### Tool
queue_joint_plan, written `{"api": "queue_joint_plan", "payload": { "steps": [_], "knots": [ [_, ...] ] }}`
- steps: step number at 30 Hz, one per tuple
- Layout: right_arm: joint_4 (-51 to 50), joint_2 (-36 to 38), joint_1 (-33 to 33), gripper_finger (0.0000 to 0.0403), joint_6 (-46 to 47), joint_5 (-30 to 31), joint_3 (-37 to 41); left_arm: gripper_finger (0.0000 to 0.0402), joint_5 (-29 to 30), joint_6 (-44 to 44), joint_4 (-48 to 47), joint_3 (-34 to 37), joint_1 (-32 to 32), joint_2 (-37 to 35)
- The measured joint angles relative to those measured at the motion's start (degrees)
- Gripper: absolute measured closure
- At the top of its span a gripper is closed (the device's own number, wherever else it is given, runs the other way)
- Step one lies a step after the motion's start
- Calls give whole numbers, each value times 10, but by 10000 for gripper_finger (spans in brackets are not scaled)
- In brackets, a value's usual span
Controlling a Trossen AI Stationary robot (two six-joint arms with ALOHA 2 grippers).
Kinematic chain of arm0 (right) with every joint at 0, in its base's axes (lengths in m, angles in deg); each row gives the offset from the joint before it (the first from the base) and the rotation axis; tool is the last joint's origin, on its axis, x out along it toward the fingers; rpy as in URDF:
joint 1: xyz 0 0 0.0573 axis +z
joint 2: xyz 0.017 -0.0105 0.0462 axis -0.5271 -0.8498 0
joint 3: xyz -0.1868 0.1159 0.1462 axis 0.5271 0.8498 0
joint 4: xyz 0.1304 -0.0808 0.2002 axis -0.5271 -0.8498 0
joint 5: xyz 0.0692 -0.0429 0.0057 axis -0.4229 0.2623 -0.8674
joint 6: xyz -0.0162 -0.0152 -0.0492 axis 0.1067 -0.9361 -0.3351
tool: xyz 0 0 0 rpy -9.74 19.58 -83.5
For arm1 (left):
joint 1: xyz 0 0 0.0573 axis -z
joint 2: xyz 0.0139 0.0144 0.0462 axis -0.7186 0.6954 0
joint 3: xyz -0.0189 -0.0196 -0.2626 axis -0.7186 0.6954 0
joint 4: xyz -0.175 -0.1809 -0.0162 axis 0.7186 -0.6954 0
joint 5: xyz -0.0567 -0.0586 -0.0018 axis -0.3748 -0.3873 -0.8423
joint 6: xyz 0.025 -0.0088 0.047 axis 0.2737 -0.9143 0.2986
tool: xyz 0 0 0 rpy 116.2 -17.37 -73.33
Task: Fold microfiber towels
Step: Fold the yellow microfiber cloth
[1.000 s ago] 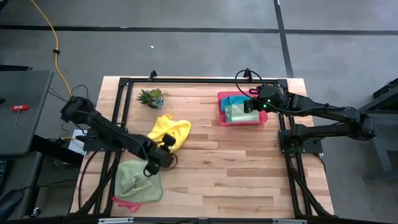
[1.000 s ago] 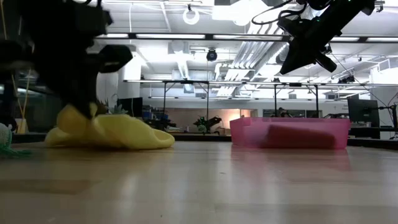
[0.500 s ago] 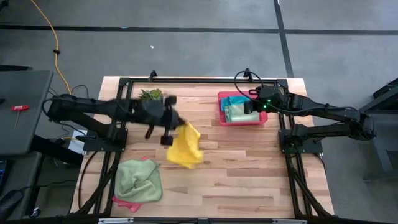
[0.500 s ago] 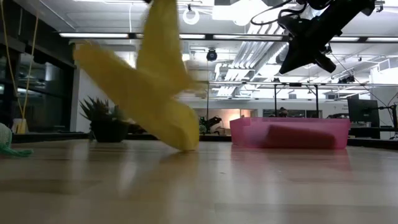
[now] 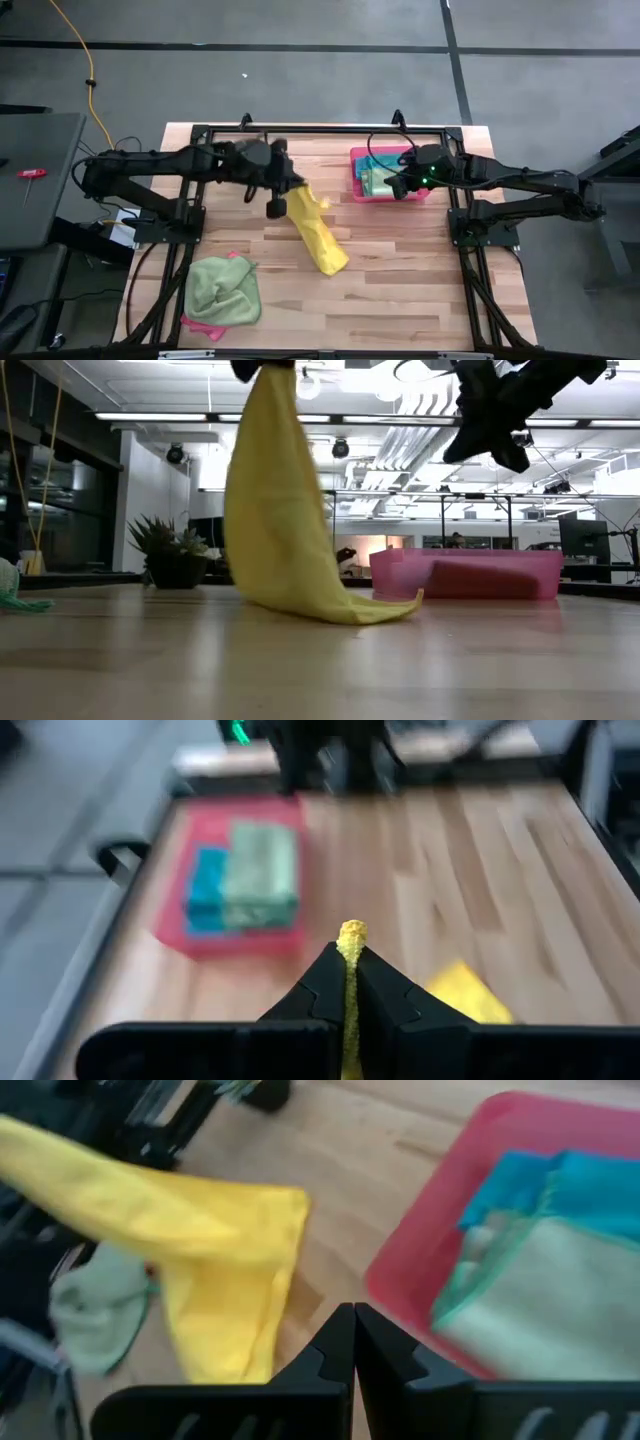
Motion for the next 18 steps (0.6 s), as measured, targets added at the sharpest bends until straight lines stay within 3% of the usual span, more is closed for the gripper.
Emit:
{"api": "queue_joint_plan", "payload": {
  "steps": [8,13,18],
  "knots": [
    [9,-39,61,364,5,-5,0,401,-10,-11,-20,0,57,101],
    [77,-100,93,309,-1,-29,0,401,-55,10,-13,1,100,174],
    [162,-175,123,269,-35,-63,0,401,-72,77,-74,1,144,198]
  ]
}}
